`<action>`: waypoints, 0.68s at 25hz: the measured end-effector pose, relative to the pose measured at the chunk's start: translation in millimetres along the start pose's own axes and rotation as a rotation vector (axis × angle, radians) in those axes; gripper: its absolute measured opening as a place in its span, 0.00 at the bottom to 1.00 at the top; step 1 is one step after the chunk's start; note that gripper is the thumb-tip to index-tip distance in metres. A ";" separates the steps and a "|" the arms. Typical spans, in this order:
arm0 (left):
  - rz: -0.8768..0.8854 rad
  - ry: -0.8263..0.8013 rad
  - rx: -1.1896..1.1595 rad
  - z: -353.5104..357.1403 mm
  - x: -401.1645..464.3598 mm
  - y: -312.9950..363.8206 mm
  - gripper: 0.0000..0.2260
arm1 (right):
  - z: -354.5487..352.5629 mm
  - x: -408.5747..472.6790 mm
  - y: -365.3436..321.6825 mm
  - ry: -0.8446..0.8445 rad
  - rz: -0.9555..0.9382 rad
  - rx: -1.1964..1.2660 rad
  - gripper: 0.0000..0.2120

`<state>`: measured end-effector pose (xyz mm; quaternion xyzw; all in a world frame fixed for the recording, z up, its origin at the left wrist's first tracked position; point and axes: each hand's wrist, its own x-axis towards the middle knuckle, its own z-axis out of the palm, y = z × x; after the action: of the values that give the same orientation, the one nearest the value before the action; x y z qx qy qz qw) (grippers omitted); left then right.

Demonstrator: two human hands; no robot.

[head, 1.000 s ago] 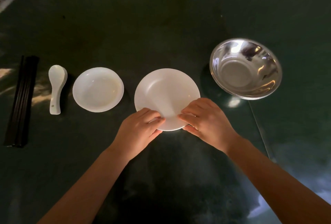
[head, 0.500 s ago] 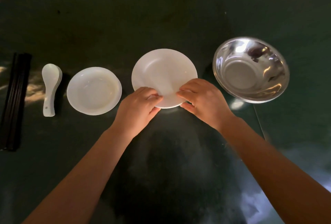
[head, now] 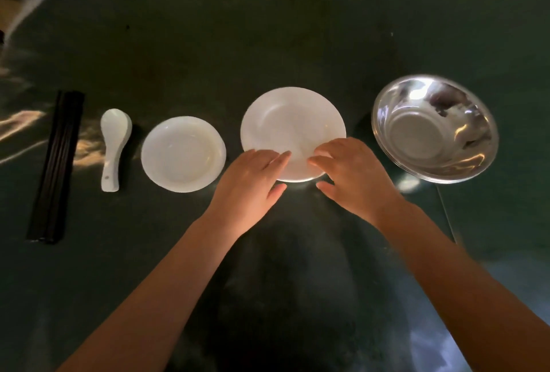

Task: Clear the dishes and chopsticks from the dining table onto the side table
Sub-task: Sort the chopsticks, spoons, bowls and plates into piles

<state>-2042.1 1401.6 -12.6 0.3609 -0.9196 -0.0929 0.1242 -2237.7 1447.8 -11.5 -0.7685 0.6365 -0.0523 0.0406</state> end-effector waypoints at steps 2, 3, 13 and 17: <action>-0.111 0.113 -0.041 -16.4 -18.6 -1.6 0.20 | -9.0 1.6 -21.1 0.058 0.114 0.139 0.16; -0.233 0.202 -0.086 -26.2 -31.2 -6.7 0.18 | -15.9 5.8 -35.9 0.082 0.212 0.293 0.16; -1.113 0.164 -0.883 -64.1 -63.3 -116.6 0.18 | 3.9 80.4 -135.2 -0.145 0.625 0.747 0.17; -1.021 0.065 -1.021 -56.6 -62.6 -129.8 0.12 | 14.8 90.1 -144.1 -0.090 0.677 0.708 0.04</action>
<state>-1897.9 1346.2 -2.7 0.6450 -0.4742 -0.5464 0.2459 -2078.8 1386.1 -5.0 -0.4591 0.7911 -0.2163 0.3414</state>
